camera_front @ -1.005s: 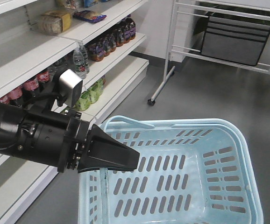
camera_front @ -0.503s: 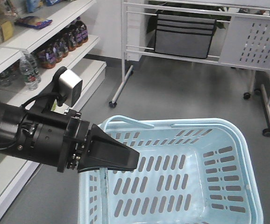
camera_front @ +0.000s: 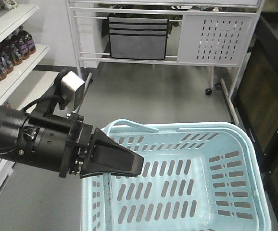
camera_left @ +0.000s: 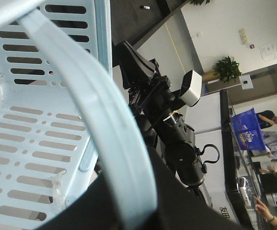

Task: Place coke in basket with both arms
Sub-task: 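Turn the base away from the shelf while holding the basket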

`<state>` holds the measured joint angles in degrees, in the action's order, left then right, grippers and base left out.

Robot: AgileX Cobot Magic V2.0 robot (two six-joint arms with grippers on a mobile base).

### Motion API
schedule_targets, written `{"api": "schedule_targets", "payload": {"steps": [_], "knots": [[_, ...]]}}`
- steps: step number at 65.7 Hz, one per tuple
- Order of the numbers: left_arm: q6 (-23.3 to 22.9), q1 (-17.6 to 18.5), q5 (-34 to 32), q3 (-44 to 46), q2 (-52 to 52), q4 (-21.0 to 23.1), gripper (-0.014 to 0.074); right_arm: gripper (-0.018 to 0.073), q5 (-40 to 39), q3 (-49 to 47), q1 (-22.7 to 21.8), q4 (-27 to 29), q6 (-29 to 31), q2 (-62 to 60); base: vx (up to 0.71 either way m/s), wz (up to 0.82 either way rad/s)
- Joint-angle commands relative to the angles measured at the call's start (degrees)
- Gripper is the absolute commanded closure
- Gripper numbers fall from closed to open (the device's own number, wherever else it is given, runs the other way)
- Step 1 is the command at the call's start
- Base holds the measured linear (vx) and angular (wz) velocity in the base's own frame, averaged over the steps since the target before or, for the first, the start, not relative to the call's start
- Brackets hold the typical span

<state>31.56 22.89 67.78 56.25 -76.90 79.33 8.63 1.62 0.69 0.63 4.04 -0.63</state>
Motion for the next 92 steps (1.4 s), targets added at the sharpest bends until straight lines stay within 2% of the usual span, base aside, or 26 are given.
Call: {"api": "schedule_targets", "payload": {"steps": [1, 92], "knots": [[0.5, 0.0, 1.2, 1.6, 1.9, 5.9, 0.0603, 0.0569, -4.4, 0.4, 0.1, -0.2, 0.1, -0.8, 0.14, -0.29], [0.5, 0.0, 1.2, 1.6, 1.9, 5.9, 0.0603, 0.0569, -4.4, 0.4, 0.1, -0.2, 0.1, -0.8, 0.16, -0.09]]}}
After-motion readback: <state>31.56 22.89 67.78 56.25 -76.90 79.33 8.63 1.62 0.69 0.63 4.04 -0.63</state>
